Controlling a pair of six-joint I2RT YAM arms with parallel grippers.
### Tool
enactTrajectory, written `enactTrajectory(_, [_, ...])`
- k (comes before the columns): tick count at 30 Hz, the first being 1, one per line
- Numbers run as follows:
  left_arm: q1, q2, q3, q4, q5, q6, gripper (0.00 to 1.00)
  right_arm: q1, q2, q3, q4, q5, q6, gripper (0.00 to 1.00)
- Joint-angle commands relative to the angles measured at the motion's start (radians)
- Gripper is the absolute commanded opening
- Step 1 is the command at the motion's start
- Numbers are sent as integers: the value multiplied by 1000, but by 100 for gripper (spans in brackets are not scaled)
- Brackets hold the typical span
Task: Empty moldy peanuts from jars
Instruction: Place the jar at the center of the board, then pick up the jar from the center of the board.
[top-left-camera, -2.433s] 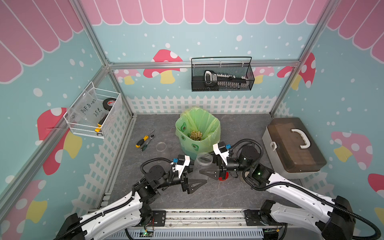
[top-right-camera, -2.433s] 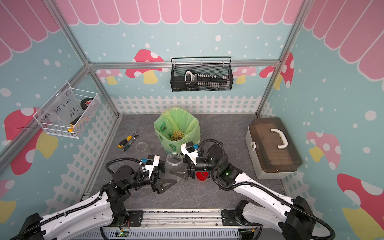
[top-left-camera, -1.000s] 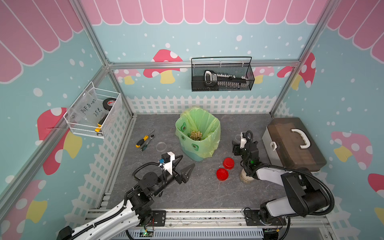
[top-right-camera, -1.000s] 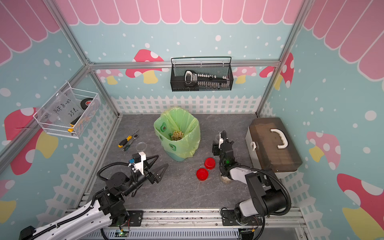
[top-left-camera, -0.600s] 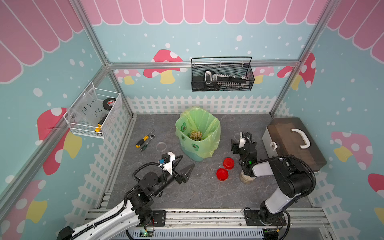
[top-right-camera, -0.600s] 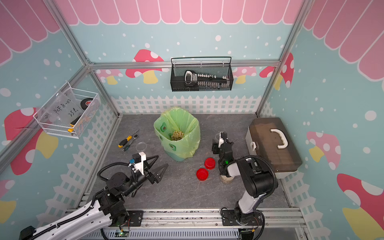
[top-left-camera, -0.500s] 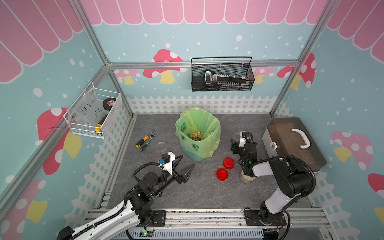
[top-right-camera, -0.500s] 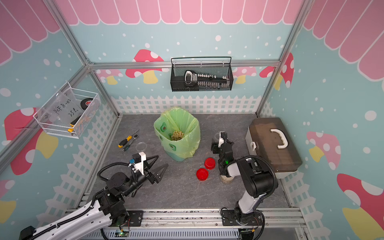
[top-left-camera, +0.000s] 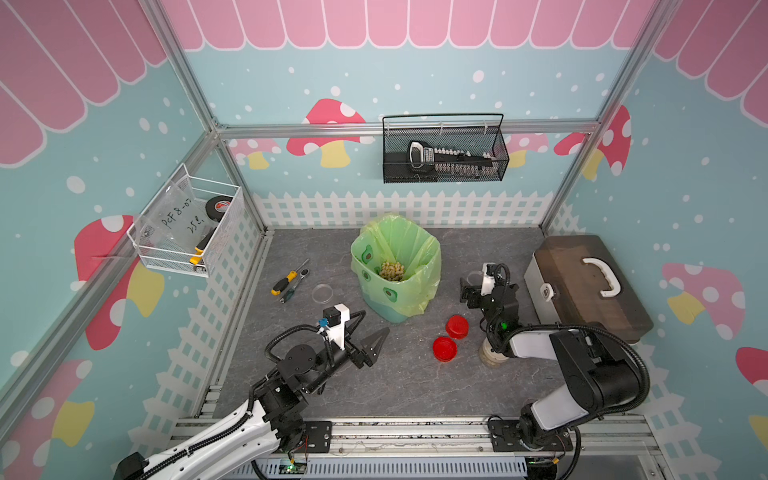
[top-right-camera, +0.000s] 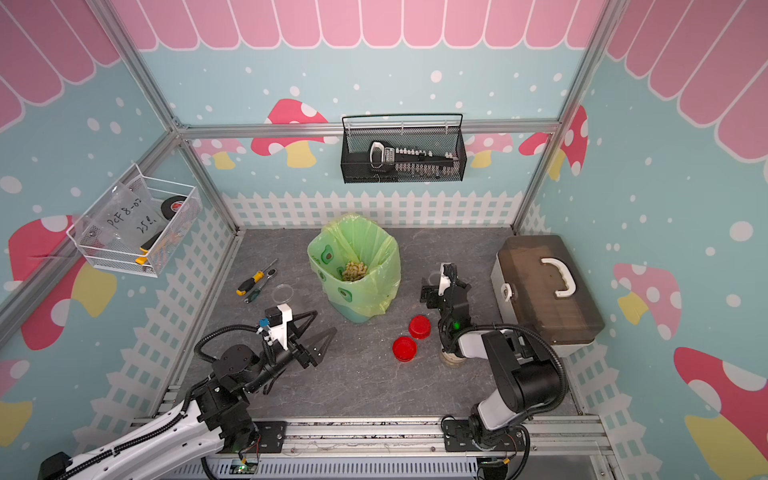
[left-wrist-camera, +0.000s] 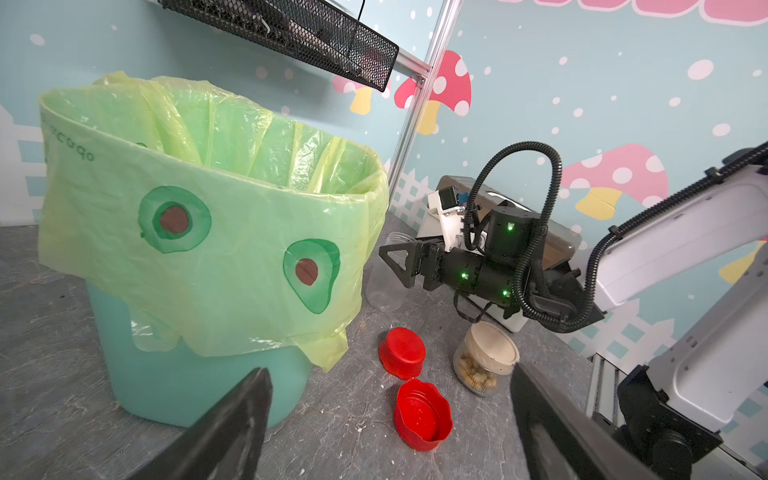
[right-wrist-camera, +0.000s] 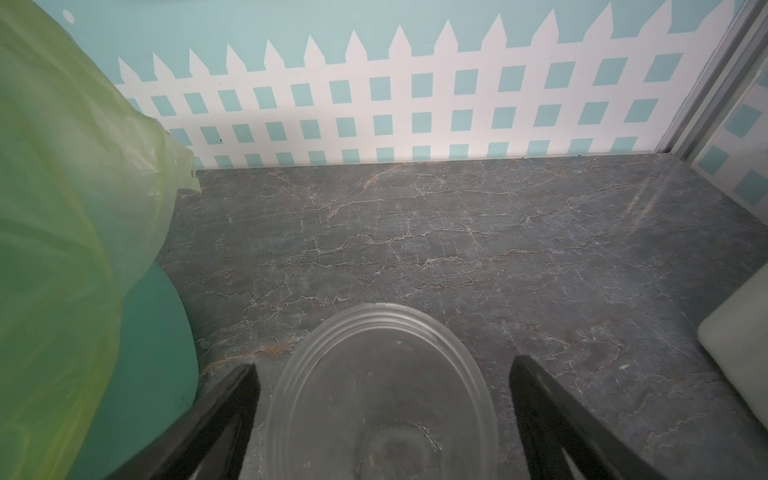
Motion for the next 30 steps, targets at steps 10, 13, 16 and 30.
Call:
enactTrajectory(10, [0,10,1,-11,-44,-29,93,-6,-503,162,-896,-75,97,99])
enactTrajectory(13, [0,81,34,17,-82,-23,93,-6,-594,202,-1092,-98,116,99])
enactTrajectory(16, [0,188,73,87,-83,12,92,-6,-659,240,-1239,-92,130,99])
enactTrajectory(30, [1,460,150,430,-164,124,93,11,-482,352,-1663,-99,172,99])
